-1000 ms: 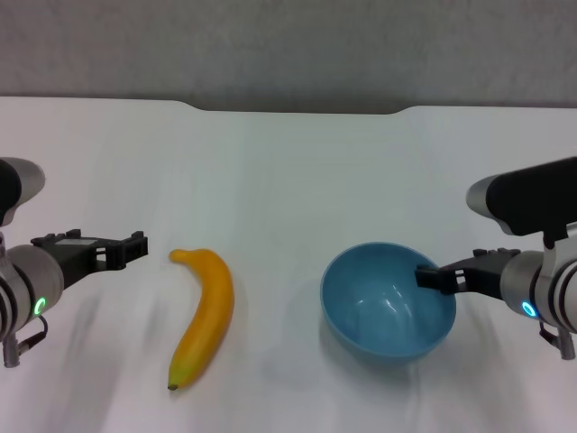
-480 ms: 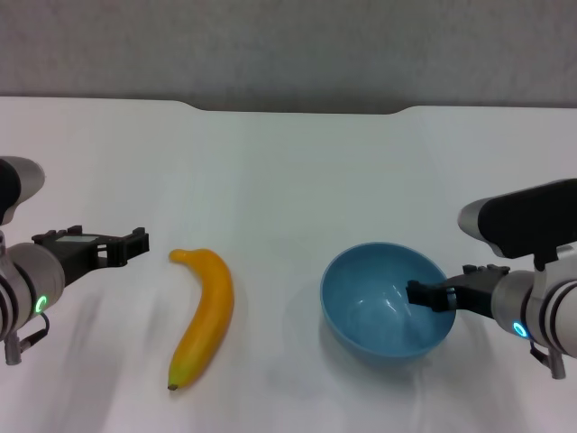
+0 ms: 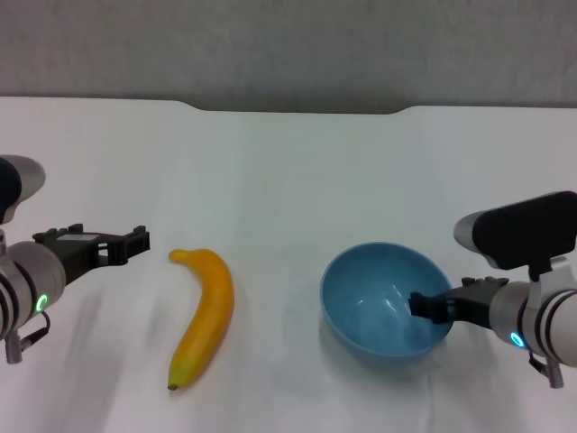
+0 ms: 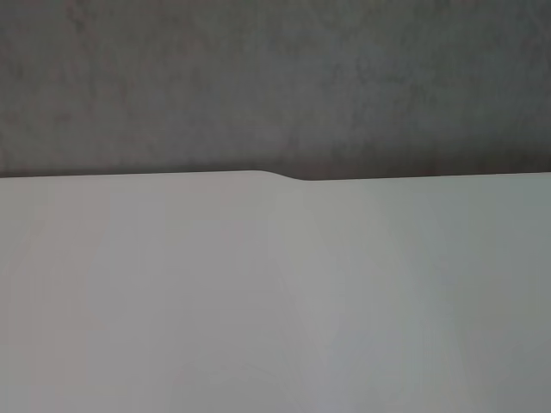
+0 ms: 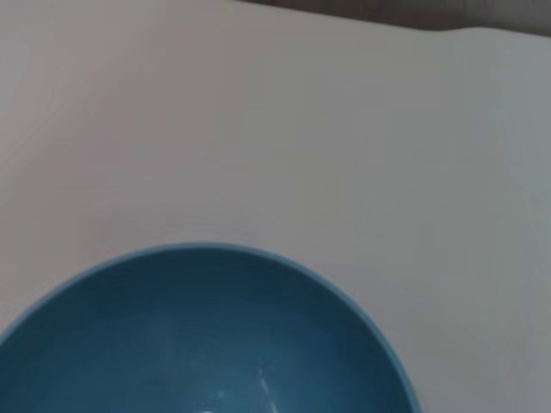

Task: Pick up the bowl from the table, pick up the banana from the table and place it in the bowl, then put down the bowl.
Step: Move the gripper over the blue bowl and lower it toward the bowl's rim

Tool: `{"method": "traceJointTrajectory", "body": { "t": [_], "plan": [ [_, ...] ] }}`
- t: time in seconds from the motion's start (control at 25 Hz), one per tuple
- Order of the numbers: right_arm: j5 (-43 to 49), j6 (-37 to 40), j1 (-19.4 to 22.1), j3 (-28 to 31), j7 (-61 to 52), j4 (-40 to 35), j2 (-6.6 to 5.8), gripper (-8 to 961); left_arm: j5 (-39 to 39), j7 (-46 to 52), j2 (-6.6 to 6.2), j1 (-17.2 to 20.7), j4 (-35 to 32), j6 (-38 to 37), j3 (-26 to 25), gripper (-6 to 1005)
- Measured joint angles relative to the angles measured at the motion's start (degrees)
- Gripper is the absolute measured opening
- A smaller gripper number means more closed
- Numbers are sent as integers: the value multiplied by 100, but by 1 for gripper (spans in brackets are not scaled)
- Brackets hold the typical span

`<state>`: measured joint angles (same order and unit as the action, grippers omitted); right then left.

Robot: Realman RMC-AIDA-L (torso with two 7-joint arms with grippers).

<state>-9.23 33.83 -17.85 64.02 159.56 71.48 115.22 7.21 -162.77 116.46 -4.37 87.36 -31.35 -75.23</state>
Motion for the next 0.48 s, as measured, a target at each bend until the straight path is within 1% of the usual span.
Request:
{"method": "traceJointTrajectory", "body": {
  "t": [0.08,0.2,0.4,0.48],
  "plan": [
    [-4,0,-64,-51,-42,-100,0,891,-1,0,0,-2,0,0,0,892],
    [-65,1,-143,-98,-62,-188,0,837,0,0,0,-3,0,0,0,892],
    [-122,-127,-181,-196,-33,-225,-6,715,-1,0,0,5,0,0,0,892],
    [-97,-218,-170,-284,36,-225,-16,634,-1,0,0,19,6,0,-5,892]
  ]
}}
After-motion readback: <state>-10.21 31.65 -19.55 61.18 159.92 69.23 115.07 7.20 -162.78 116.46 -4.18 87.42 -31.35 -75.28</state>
